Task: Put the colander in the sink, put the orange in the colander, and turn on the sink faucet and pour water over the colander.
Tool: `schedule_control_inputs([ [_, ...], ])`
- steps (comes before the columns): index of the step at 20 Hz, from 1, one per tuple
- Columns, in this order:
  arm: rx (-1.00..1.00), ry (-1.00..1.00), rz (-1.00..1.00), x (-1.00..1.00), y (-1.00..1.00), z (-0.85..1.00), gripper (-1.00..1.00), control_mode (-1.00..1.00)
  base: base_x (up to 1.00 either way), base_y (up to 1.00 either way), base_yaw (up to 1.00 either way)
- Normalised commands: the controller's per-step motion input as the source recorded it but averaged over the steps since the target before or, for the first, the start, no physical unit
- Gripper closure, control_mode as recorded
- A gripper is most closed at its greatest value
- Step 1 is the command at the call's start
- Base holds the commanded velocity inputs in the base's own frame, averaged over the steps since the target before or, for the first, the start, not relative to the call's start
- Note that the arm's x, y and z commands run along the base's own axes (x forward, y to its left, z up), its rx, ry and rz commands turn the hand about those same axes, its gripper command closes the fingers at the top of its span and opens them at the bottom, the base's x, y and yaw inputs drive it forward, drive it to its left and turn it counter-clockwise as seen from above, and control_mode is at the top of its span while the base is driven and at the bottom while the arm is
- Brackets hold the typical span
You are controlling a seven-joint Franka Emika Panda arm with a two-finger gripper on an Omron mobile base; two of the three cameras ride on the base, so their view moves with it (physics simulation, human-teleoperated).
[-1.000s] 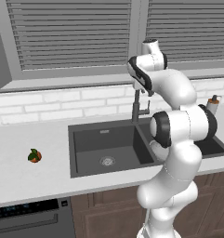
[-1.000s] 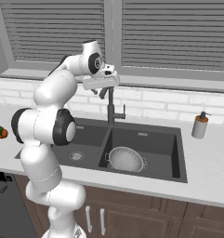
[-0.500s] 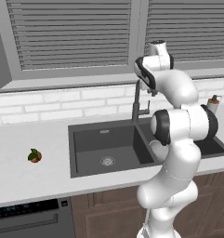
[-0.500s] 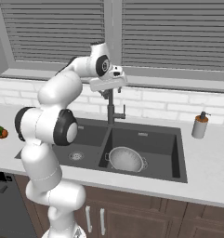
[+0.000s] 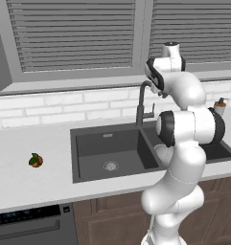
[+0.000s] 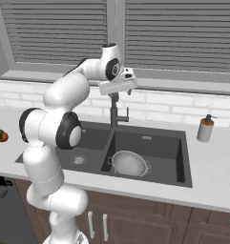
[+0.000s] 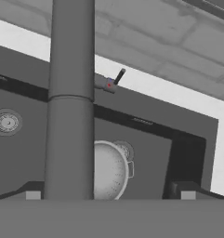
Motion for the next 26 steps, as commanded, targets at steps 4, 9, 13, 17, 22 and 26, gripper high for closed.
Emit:
schedule_control_inputs([
  [4, 0.00, -0.02, 0.13, 0.06, -0.56, -0.03, -1.00, -1.00, 0.00, 0.00, 0.00],
  [9, 0.00, -0.01, 0.10, 0.07, -0.43, -0.03, -1.00, -1.00, 0.00, 0.00, 0.00],
  [13, -0.01, -0.02, 0.01, -0.33, 0.29, 0.00, -1.00, -1.00, 0.00, 0.00, 0.00],
  [17, -0.09, -0.14, 0.02, -1.00, 0.99, 0.34, -1.00, -1.00, 0.00, 0.00, 0.00],
  [22, -0.11, -0.30, 0.03, -1.00, 0.96, 0.53, -1.00, -1.00, 0.00, 0.00, 0.00],
  [26, -0.08, -0.16, 0.14, -1.00, 0.99, 0.13, -1.00, -1.00, 0.00, 0.00, 0.00],
])
